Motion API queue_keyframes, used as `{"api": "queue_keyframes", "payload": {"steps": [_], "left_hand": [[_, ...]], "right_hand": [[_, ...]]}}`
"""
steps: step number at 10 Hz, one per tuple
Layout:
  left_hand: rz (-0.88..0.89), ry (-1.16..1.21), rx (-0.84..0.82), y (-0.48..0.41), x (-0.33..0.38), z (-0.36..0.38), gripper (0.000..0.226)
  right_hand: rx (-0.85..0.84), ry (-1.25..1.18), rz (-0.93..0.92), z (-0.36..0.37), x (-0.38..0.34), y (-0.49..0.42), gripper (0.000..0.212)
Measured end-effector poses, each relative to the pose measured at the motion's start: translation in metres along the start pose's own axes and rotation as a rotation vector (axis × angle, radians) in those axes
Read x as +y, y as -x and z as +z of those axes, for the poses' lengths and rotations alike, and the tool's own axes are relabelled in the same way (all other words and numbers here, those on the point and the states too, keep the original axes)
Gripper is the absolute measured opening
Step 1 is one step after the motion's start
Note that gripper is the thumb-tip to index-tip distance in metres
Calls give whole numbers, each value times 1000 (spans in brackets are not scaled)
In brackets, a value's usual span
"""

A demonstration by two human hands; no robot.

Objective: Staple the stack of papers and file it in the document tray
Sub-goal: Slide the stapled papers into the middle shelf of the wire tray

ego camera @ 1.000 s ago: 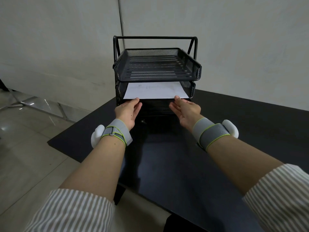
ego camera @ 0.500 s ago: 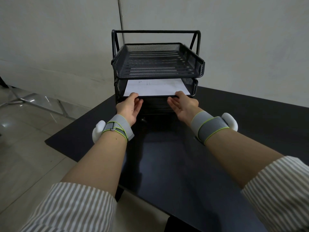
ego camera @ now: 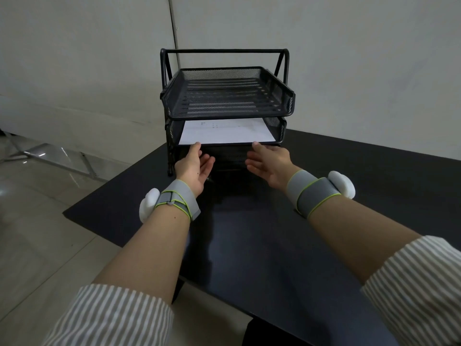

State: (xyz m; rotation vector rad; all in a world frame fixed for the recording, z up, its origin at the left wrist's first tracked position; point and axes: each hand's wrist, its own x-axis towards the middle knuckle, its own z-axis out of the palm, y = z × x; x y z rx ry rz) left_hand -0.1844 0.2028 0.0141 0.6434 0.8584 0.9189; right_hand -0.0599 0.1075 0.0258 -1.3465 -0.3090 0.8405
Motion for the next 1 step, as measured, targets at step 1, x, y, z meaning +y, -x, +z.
{"api": "queue_keyframes", "payload": {"steps": [1], "left_hand": [[-30,-36,-16,6,-6,-2,23]], "right_hand": [[-22,109,21,-5,3,6,31]]}}
